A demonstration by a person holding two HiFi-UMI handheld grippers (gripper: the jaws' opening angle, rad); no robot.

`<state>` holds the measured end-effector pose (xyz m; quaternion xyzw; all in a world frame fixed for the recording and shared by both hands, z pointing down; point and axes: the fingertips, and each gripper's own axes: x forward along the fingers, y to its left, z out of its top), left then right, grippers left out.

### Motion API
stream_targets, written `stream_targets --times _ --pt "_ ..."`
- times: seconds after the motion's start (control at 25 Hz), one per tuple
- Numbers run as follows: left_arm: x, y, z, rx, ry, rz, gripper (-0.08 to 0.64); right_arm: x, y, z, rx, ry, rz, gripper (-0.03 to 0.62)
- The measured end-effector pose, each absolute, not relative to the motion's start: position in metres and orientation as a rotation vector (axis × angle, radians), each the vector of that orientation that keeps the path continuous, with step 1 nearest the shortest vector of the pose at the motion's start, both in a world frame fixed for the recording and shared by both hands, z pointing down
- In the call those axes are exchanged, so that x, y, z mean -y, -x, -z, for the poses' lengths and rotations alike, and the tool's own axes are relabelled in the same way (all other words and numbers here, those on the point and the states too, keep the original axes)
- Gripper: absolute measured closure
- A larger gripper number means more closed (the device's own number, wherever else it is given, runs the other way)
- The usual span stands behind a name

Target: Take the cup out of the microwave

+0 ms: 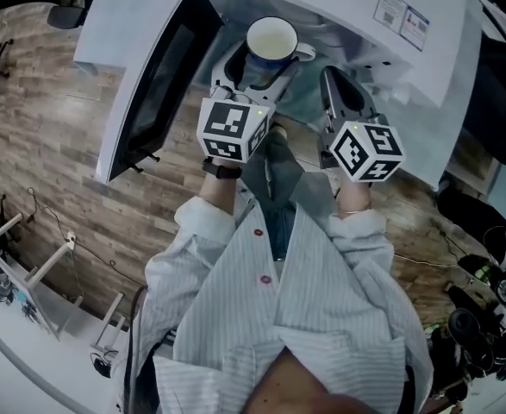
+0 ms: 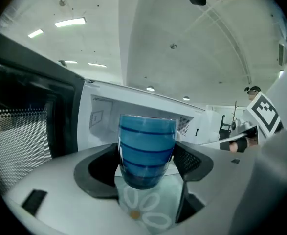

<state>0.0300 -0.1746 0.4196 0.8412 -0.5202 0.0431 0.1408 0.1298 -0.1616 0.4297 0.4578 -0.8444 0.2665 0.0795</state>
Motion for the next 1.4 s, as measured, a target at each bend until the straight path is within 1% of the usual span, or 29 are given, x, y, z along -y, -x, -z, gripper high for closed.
stream_targets --times 0.52,0.72,1.0,1.4 --pt "0.149 -0.042 -0.356 1.448 -2.502 -0.070 0.198 0.143 -0.134 -0.372 2.594 -1.356 -0.707 0.558" --pt "0.141 -0.044 -0.331 1.425 -2.481 0.009 0.198 0.137 -0.133 -0.345 2.632 -1.342 -0.668 0.557" --pt "0.132 -0.050 -0.315 1.347 -2.497 0.028 0.198 0.133 -0.135 -0.320 2.648 -1.361 -0.614 0.558" --pt "0.134 -0.040 -0.282 1.240 -2.608 0.032 0.198 0.143 -0.136 -0.284 2.679 -1.481 -0.589 0.558"
